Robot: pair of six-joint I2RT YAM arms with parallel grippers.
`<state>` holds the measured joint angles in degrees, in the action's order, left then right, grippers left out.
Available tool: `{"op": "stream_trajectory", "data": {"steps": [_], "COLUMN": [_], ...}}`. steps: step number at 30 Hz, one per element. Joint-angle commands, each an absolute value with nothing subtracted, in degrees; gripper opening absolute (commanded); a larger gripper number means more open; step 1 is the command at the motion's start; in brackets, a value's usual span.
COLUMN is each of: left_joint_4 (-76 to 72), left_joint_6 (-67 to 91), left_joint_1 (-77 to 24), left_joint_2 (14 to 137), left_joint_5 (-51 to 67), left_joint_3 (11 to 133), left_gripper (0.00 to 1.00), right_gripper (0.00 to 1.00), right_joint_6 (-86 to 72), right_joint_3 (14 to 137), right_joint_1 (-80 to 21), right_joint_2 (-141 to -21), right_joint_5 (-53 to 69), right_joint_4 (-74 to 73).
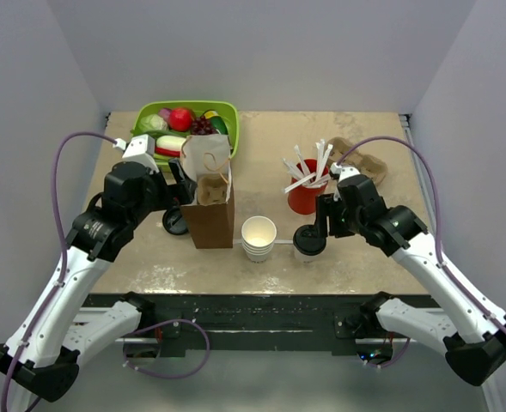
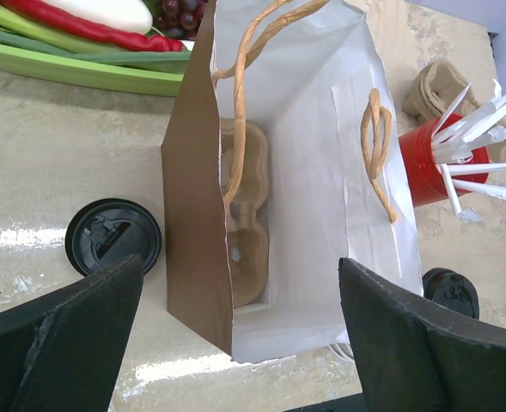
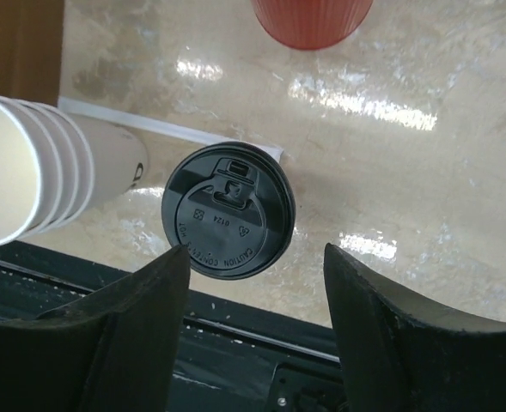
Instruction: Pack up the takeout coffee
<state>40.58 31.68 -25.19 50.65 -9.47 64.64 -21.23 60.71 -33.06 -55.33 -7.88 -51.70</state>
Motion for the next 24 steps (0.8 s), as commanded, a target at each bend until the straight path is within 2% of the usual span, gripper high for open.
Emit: {"op": "stream_trajectory", "data": {"steps": [1, 8, 12, 20, 24], "left_joint_4": [39.9, 39.6, 39.1, 38.4, 38.5], "left_joint_6": [30.1, 30.3, 30.5, 30.7, 30.8], "left_joint_1": [-25.1, -25.2, -25.2, -25.2, -25.1], "left_joint_2": [51.0, 51.5, 51.4, 51.9, 52.6], "left_joint_5": [-11.0, -10.6, -10.3, -9.4, -9.3], "left_joint_3": [67.0, 66.8, 66.4, 65.7, 65.7], "left_gripper": [1.00, 1.00, 0.99, 1.00, 1.00], "right_gripper": [0.63, 0.55, 0.46, 0.45, 0.39], "right_joint_6": [-25.3, -28.6, -28.6, -26.5, -25.3], "right_joint_3": [58.5, 55.8, 54.8, 52.1, 52.0], "right_joint_1": [-33.0, -31.8, -31.3, -30.9, -30.7], "right_joint_2": [-57.6, -59.3, -60.0, -61.4, -62.8], "right_joint_5": [-7.1, -8.8, -9.9, -10.6, -11.0], "right_joint_4": [-49.5, -48.0, -47.3, -42.0, -40.9]}}
